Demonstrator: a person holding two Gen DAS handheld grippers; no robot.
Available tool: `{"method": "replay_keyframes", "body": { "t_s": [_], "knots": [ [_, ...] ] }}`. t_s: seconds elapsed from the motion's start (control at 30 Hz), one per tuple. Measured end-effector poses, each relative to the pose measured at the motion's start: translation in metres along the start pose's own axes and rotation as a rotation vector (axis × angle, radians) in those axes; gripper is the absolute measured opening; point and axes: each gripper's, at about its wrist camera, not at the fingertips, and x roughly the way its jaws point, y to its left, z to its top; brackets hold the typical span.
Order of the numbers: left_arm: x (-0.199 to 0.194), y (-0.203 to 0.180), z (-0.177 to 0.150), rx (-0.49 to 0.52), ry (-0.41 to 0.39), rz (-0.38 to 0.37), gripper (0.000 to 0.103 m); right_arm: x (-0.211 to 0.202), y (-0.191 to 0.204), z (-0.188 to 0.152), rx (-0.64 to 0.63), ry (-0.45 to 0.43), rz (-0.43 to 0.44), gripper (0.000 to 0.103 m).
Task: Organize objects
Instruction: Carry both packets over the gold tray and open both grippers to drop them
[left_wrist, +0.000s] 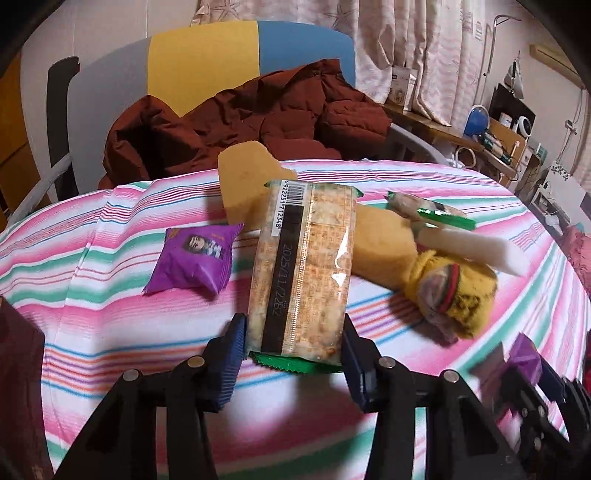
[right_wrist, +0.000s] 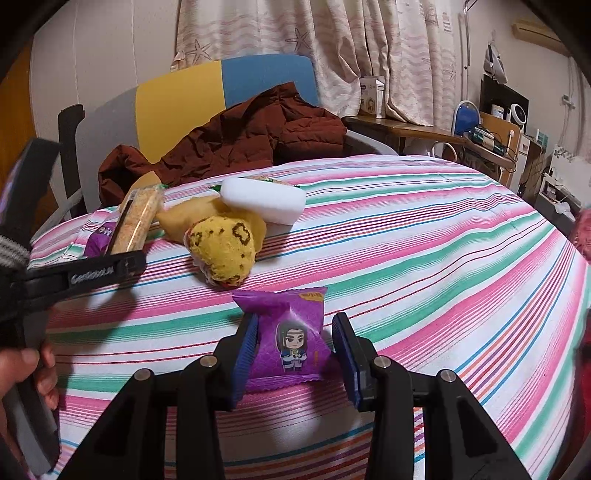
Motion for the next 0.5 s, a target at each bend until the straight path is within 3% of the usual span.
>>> {"method": "replay_keyframes", "body": {
  "t_s": [0.23, 0.5],
  "knots": [
    [-0.018, 0.005, -0.019, -0.012, -0.003, -0.059, 0.048, -0.003, 0.002, 0.000, -0.011, -0.014, -0.021, 0.039],
    [-0.052, 0.003, -0.042, 0.026, -0.094, -0.038, 0.048, -0.012, 0.003, 0.000, -0.014, -0.057, -0.033, 0.038]
  ]
}}
